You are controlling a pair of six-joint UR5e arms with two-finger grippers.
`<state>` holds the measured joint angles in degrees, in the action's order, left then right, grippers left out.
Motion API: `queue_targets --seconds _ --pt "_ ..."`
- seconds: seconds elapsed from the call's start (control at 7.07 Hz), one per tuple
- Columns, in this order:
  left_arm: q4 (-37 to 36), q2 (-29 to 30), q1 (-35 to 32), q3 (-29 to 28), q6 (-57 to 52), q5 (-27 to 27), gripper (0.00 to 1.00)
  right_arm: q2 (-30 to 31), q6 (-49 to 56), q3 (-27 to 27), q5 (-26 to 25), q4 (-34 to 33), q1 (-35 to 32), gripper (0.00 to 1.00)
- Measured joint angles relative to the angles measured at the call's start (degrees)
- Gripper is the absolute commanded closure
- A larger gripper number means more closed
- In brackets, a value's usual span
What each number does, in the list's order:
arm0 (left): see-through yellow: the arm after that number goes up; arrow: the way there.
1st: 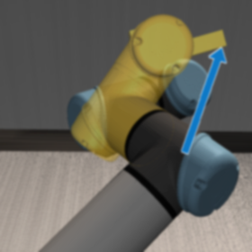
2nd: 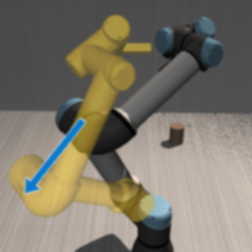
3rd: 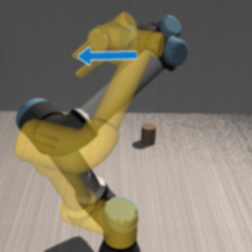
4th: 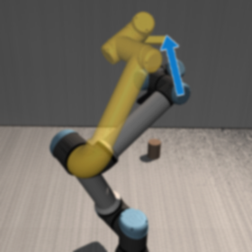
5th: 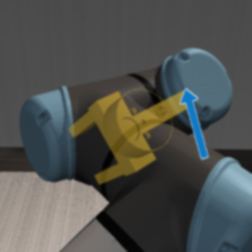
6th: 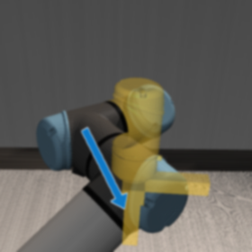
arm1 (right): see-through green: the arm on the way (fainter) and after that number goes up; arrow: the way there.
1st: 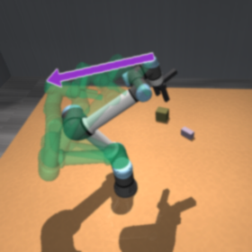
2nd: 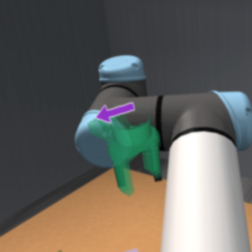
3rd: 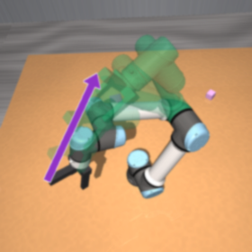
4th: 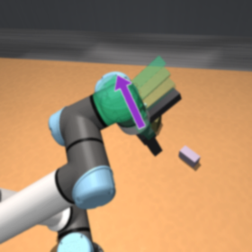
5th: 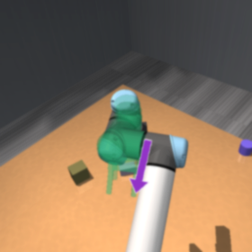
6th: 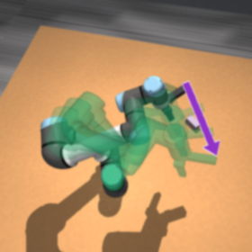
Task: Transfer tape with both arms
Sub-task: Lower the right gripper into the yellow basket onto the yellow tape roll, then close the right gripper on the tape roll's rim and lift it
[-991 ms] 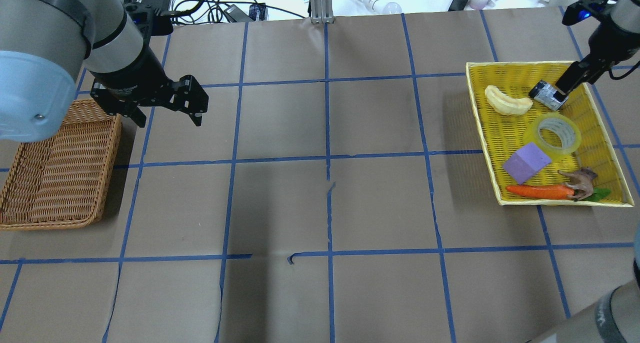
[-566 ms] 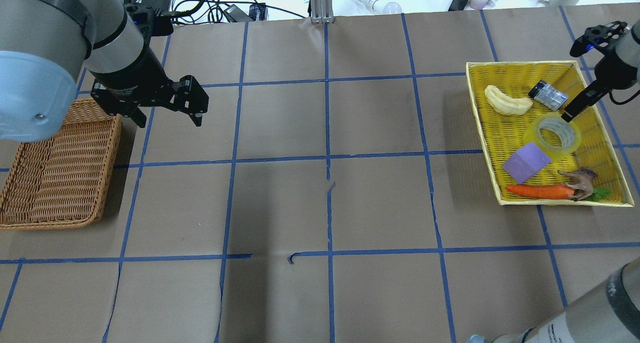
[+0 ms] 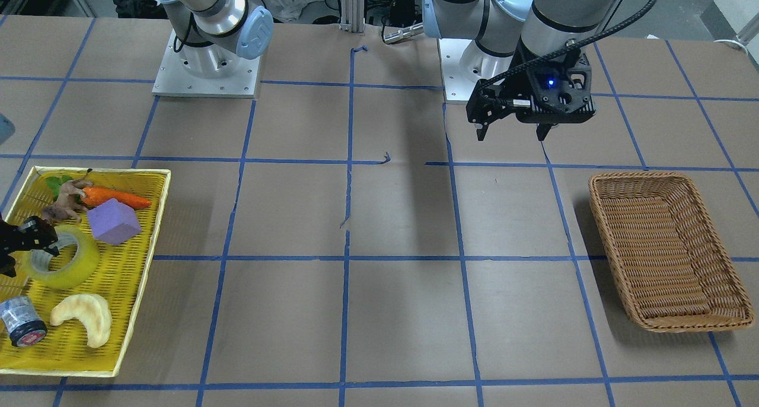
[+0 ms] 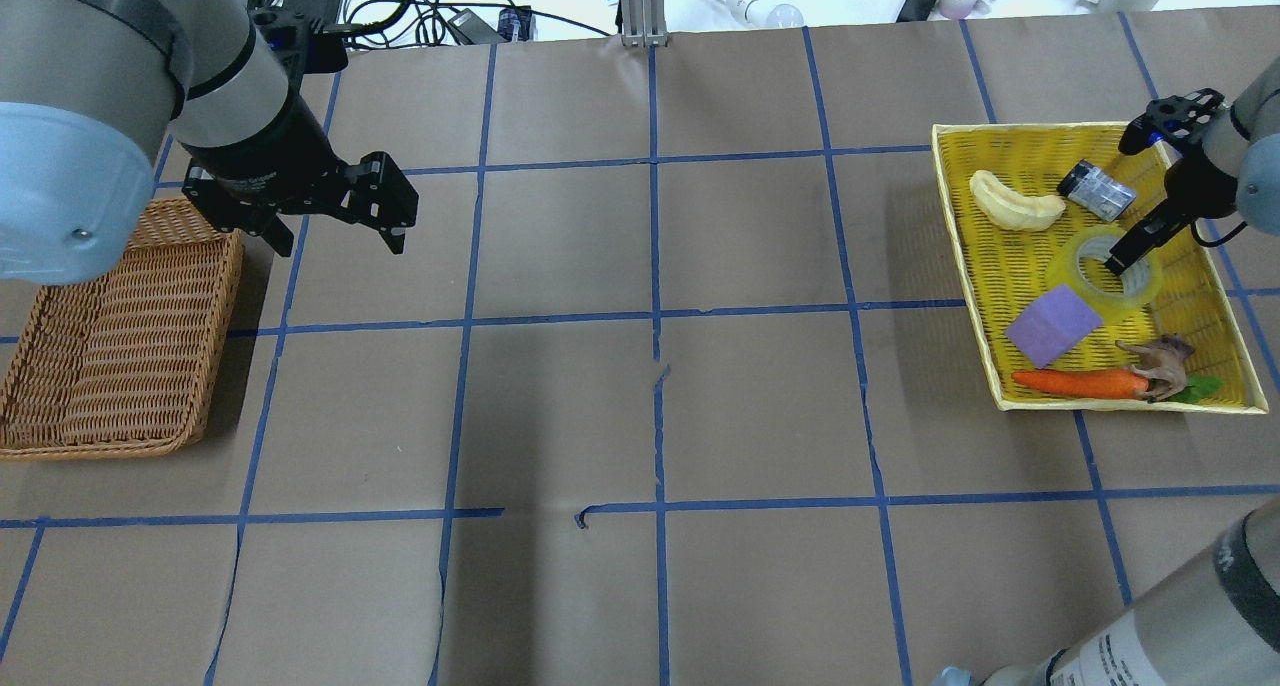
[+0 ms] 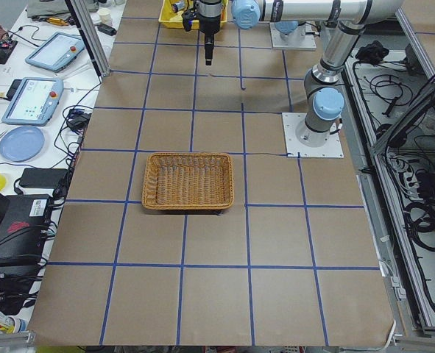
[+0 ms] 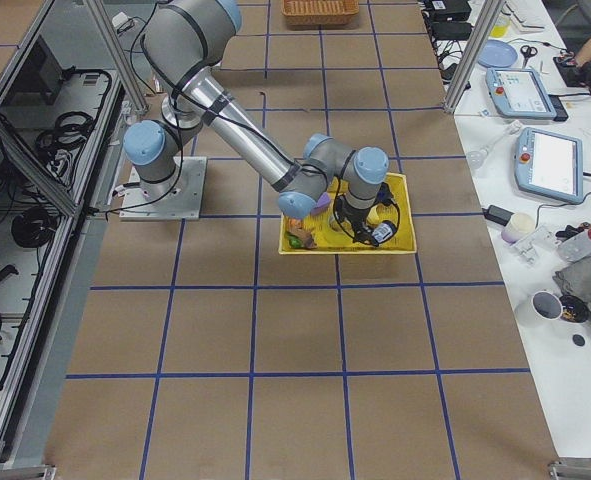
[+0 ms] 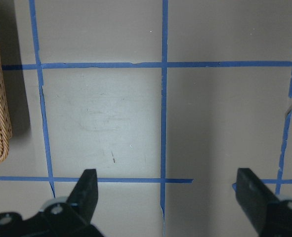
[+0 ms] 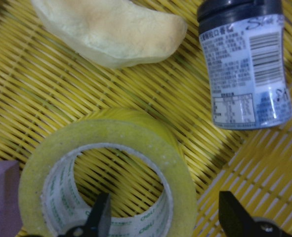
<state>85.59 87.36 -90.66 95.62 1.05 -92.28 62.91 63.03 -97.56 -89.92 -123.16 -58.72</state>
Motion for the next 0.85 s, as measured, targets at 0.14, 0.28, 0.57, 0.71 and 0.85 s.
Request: queue_targets --seconds 0.14,0.28,0.57,0.71,0.85 --pt "0.0 0.0 0.0 0.0 0.0 0.0 0.00 -0.6 -0.2 -0.2 0.0 -1.0 0.0 0.92" --pt "0.0 0.0 0.0 0.0 0.0 0.0 0.00 -0.8 -0.4 -0.1 -0.1 -1.4 0.0 1.00" --pt "0.0 0.0 0.1 0.0 0.0 0.0 0.00 -0.7 -1.2 0.2 -0.1 -1.5 0.0 1.00" --pt "-0.1 0.0 0.1 0.0 0.0 0.0 0.00 -0.4 -1.7 0.8 -0.1 -1.3 0.0 1.00" --pt "-0.1 0.0 0.1 0.0 0.0 0.0 0.00 0.1 -2.2 1.4 -0.2 -1.0 0.0 1.00"
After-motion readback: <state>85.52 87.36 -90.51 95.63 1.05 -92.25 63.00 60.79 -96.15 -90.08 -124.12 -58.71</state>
